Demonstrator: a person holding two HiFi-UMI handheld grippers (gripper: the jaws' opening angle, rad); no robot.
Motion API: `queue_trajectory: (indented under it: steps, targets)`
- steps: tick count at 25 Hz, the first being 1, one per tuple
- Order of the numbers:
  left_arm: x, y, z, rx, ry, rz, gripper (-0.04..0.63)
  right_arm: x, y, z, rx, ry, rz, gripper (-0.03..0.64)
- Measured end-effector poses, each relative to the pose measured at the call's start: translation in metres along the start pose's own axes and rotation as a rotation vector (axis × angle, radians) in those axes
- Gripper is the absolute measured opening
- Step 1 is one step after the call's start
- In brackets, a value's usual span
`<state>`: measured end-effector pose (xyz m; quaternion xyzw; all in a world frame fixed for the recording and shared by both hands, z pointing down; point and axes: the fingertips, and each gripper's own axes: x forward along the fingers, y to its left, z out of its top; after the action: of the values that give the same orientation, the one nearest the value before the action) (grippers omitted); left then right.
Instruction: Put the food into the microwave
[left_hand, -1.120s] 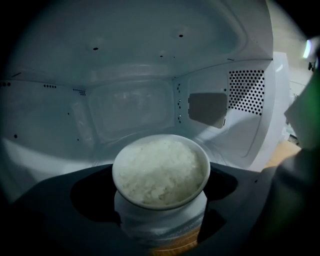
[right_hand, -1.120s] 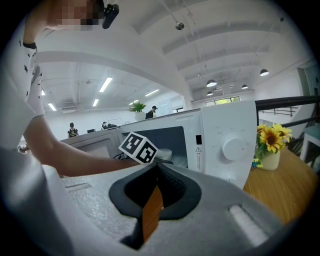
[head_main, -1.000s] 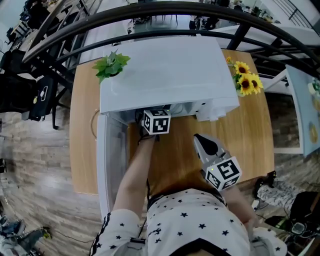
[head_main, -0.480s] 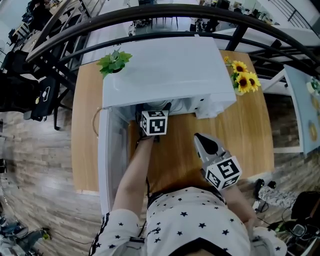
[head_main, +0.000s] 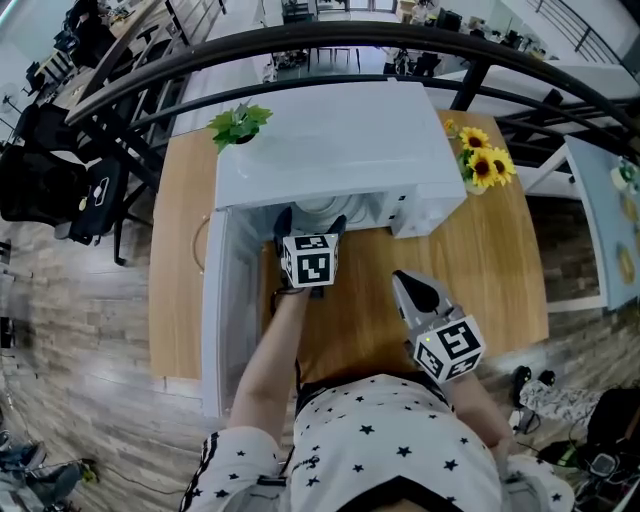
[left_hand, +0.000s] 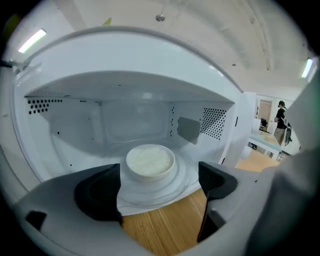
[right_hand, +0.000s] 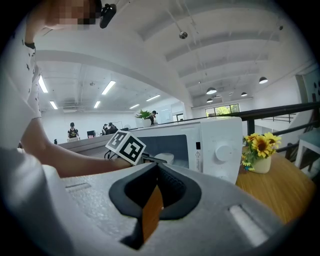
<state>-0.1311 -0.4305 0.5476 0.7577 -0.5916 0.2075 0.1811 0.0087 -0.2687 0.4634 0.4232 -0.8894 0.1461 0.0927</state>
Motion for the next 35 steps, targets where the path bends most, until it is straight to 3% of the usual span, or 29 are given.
queue_trajectory:
  steps: [8, 13, 20, 35]
  targets:
    - [-0.05, -0.023, 0.01, -0.062, -0.077, -0.053, 0.47, -0.016, 0.011, 0.003, -0.021, -0.023, 0.017, 0.006]
    - [-0.083, -0.026, 0.016, -0.091, -0.131, 0.032, 0.23, -0.031, 0.013, 0.002, -0.035, -0.03, 0.026, 0.006]
    - [-0.126, -0.042, 0.006, -0.106, -0.172, 0.085, 0.048, -0.055, 0.013, -0.002, -0.037, -0.045, 0.039, 0.006]
    - [-0.215, -0.11, -0.049, -0.194, -0.166, 0.06, 0.014, -0.14, 0.027, -0.019, -0.044, -0.058, 0.093, 0.006]
